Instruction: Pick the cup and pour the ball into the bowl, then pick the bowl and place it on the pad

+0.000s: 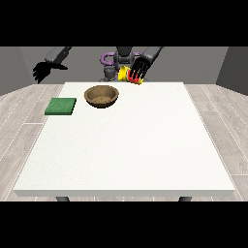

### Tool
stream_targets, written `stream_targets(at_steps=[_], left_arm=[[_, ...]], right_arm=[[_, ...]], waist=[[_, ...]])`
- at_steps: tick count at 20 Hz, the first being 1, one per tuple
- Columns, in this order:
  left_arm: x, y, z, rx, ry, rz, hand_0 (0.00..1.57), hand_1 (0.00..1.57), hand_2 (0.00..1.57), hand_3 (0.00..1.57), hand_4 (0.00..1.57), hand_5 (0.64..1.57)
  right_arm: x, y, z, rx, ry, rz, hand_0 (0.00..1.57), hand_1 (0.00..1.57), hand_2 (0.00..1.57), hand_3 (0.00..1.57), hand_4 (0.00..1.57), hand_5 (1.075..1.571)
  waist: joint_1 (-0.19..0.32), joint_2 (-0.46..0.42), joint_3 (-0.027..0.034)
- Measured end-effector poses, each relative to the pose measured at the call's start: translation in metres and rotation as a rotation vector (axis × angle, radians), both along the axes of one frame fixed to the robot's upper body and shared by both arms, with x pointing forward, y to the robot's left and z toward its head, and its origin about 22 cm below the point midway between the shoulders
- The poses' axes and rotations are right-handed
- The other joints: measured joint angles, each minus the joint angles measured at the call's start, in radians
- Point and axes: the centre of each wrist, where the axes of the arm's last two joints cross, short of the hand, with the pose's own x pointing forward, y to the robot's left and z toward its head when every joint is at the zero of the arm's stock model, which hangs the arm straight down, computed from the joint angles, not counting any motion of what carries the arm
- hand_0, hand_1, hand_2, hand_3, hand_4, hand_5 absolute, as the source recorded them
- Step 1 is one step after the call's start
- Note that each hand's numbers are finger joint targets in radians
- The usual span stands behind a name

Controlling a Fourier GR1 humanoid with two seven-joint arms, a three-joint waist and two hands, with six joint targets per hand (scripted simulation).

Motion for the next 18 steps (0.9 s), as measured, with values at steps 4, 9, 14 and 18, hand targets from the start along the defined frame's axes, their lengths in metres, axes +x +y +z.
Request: stream_targets(at_steps=[4, 9, 14, 18], left_arm=[[-0.004, -0.022, 0.012, 0.089, -0.042, 0.000, 0.53, 0.53, 1.57, 1.57, 0.93, 1.569], [-0.005, -0.046, 0.032, 0.209, -0.110, -0.013, 0.46, 0.46, 1.57, 1.57, 0.89, 1.571], [-0.015, -0.058, 0.029, 0.327, -0.163, -0.031, 0.38, 0.38, 1.57, 1.57, 0.84, 1.569], [-0.027, -0.063, 0.015, 0.430, -0.180, -0.055, 0.32, 0.32, 1.57, 1.57, 0.96, 1.534]], right_arm=[[0.010, -0.006, 0.011, -0.006, -0.017, 0.022, 0.00, 0.00, 0.00, 0.03, 0.00, 1.533], [0.039, 0.008, 0.026, -0.031, -0.025, 0.034, 0.00, 0.00, 0.00, 0.27, 0.00, 1.530], [0.058, 0.024, 0.033, -0.027, -0.032, 0.051, 0.00, 0.00, 0.00, 0.27, 0.00, 1.528], [0.067, 0.037, 0.033, -0.016, -0.037, 0.081, 0.00, 0.00, 0.00, 0.26, 0.00, 1.526]], waist=[[-0.013, 0.024, 0.0002], [-0.018, 0.045, -0.0004], [-0.030, 0.063, -0.0006], [-0.051, 0.072, -0.0009]])
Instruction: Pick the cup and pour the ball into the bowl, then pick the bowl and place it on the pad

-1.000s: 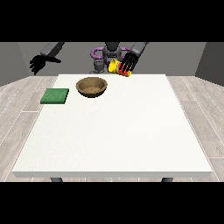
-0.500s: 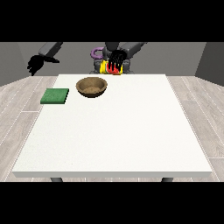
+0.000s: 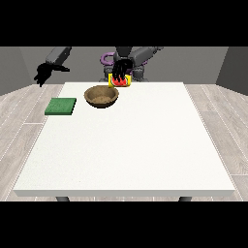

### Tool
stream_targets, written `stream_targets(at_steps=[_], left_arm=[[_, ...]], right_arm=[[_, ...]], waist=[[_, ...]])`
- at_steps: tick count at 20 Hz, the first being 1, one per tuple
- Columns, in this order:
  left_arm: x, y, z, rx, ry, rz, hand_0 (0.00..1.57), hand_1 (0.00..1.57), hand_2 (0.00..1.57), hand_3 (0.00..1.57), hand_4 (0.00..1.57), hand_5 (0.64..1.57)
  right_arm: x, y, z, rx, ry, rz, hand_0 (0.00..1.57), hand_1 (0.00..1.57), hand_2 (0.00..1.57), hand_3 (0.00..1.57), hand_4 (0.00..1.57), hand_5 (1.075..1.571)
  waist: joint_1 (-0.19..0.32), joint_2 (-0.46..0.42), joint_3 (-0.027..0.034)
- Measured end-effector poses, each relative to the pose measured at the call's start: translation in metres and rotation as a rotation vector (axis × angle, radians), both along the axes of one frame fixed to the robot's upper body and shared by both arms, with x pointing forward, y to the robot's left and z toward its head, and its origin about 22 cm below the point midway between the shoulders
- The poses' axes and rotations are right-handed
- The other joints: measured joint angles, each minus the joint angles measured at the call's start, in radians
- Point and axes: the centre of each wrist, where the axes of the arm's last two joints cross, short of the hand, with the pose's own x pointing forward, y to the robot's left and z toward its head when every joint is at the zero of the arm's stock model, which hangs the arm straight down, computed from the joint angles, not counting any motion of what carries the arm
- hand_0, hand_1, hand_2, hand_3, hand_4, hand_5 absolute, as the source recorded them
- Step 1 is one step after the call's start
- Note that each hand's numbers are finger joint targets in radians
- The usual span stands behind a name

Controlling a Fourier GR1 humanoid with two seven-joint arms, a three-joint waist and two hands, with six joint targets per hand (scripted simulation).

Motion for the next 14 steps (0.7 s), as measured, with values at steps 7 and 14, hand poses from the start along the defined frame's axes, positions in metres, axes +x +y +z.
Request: stream_targets(at_steps=[7, 14], left_arm=[[-0.003, -0.016, 0.012, 0.230, -0.022, -0.051, 0.61, 0.61, 1.57, 1.57, 1.23, 1.387], [0.007, -0.033, 0.045, 0.464, -0.109, -0.081, 1.55, 1.55, 1.57, 1.57, 1.19, 1.466]], right_arm=[[0.009, 0.004, 0.007, 0.009, -0.014, 0.026, 0.00, 0.00, 0.00, 0.07, 0.00, 1.519], [0.005, 0.002, -0.001, 0.020, 0.014, 0.013, 0.00, 0.00, 0.00, 0.21, 0.00, 1.517]], waist=[[-0.023, 0.015, 0.0005], [-0.005, -0.017, 0.0006]])
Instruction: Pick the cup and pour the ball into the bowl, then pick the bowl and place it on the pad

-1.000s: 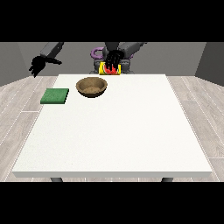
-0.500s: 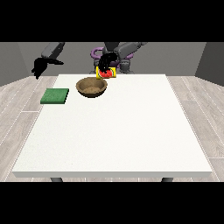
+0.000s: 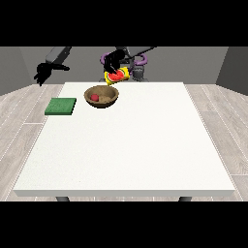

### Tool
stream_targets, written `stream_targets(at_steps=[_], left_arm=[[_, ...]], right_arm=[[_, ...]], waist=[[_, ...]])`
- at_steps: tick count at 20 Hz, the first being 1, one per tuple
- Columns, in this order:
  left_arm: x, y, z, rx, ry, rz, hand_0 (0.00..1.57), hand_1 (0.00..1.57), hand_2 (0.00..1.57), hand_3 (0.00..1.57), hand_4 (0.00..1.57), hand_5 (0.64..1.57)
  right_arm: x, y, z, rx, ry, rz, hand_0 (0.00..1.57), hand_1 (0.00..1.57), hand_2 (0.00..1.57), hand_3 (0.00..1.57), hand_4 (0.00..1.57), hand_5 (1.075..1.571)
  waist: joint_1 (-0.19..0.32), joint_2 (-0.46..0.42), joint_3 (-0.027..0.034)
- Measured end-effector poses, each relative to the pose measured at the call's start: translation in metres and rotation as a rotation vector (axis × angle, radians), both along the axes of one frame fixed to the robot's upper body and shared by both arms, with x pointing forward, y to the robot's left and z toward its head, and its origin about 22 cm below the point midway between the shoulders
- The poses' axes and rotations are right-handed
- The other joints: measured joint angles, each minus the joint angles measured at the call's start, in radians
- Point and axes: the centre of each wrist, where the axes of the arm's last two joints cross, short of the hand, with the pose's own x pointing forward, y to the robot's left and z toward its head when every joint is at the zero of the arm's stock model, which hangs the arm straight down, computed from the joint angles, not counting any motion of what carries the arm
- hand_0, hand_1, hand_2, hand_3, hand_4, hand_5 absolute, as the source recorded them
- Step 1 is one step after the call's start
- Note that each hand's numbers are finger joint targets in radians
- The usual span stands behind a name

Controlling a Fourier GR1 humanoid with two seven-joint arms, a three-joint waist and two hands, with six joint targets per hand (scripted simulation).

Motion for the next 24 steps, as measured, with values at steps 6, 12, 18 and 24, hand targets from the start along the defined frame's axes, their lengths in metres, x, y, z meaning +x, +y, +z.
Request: stream_targets(at_steps=[6, 12, 18, 24], left_arm=[[0.002, -0.004, 0.017, 0.063, -0.039, -0.002, 1.51, 1.51, 1.57, 1.57, 1.21, 1.459], [0.009, 0.013, 0.032, -0.140, 0.010, -0.011, 0.15, 0.15, 1.57, 1.57, 1.00, 1.545], [0.030, 0.080, 0.042, -0.564, 0.092, 0.080, 0.49, 0.49, 1.57, 1.55, 0.88, 1.565], [0.037, 0.127, 0.035, -0.983, 0.248, 0.100, 1.17, 1.17, 1.24, 1.07, 0.80, 1.527]], right_arm=[[-0.002, -0.003, -0.001, 0.003, -0.003, -0.003, 0.00, 0.00, 0.00, 0.00, 0.20, 1.546], [-0.011, -0.005, -0.013, 0.048, 0.060, -0.002, 0.00, 0.00, 0.00, 0.00, 0.47, 1.557], [-0.020, -0.007, -0.021, 0.066, 0.106, -0.042, 0.00, 0.00, 0.00, 0.00, 0.47, 1.557], [-0.015, 0.010, -0.025, 0.087, 0.071, -0.052, 0.00, 0.00, 0.00, 0.00, 0.27, 1.566]], waist=[[-0.001, 0.006, -0.0002], [0.057, 0.014, -0.0019], [0.128, 0.002, -0.0047], [0.144, 0.077, -0.0061]])
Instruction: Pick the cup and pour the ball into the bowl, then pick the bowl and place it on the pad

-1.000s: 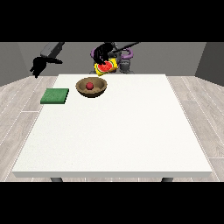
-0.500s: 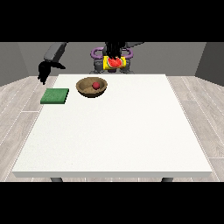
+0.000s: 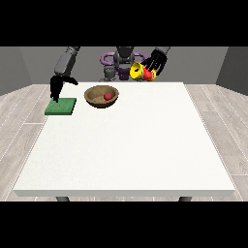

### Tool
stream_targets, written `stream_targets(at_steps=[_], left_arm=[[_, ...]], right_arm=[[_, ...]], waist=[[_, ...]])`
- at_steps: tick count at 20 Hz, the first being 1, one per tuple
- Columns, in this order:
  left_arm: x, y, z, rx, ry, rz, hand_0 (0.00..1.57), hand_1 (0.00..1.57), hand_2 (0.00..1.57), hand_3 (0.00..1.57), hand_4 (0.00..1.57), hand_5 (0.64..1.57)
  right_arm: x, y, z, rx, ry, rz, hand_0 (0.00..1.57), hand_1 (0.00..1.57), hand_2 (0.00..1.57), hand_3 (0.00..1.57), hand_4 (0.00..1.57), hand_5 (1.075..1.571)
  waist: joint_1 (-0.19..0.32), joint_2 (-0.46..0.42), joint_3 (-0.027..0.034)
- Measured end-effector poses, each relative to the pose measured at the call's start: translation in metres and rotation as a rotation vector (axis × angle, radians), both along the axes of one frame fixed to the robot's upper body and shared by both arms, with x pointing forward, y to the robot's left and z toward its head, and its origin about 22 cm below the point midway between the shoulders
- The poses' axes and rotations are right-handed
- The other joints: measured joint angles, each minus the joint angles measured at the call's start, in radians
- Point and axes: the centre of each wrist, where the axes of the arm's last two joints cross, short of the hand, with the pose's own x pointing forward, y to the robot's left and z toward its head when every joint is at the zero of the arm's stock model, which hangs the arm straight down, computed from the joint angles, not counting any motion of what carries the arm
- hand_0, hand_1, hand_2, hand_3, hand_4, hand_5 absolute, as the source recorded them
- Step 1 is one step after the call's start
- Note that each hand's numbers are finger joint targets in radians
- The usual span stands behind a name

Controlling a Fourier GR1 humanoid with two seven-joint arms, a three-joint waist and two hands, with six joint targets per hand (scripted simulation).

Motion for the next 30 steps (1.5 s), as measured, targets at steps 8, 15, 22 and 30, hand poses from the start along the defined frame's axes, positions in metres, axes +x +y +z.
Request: stream_targets(at_steps=[8, 15, 22, 30], left_arm=[[0.003, 0.035, -0.022, -0.491, 0.075, -0.069, 0.00, 0.00, 0.00, 0.00, 0.00, 1.545], [-0.001, 0.071, -0.071, -0.693, 0.153, -0.054, 0.00, 0.00, 0.00, 0.00, 0.00, 1.527], [-0.002, 0.073, -0.076, -0.720, 0.203, -0.063, 0.00, 0.00, 0.00, 0.00, 0.00, 1.547], [0.002, 0.052, -0.040, -0.706, 0.155, -0.182, 0.00, 0.00, 0.00, 0.00, 0.00, 1.558]], right_arm=[[0.022, 0.049, 0.001, 0.031, -0.042, 0.080, 0.00, 0.00, 0.00, 0.00, 0.37, 1.564], [0.025, 0.095, -0.006, 0.018, 0.010, 0.183, 0.00, 0.00, 0.00, 0.00, 0.00, 1.545], [0.006, 0.104, -0.033, 0.032, 0.094, 0.190, 0.00, 0.00, 0.00, 0.00, 0.21, 1.546], [-0.006, 0.083, -0.046, 0.063, -0.013, 0.131, 0.00, 0.00, 0.00, 0.00, 0.12, 1.527]], waist=[[-0.055, 0.103, 0.0006], [-0.148, 0.080, 0.0035], [-0.146, 0.021, 0.0050], [-0.058, 0.084, -0.0224]])
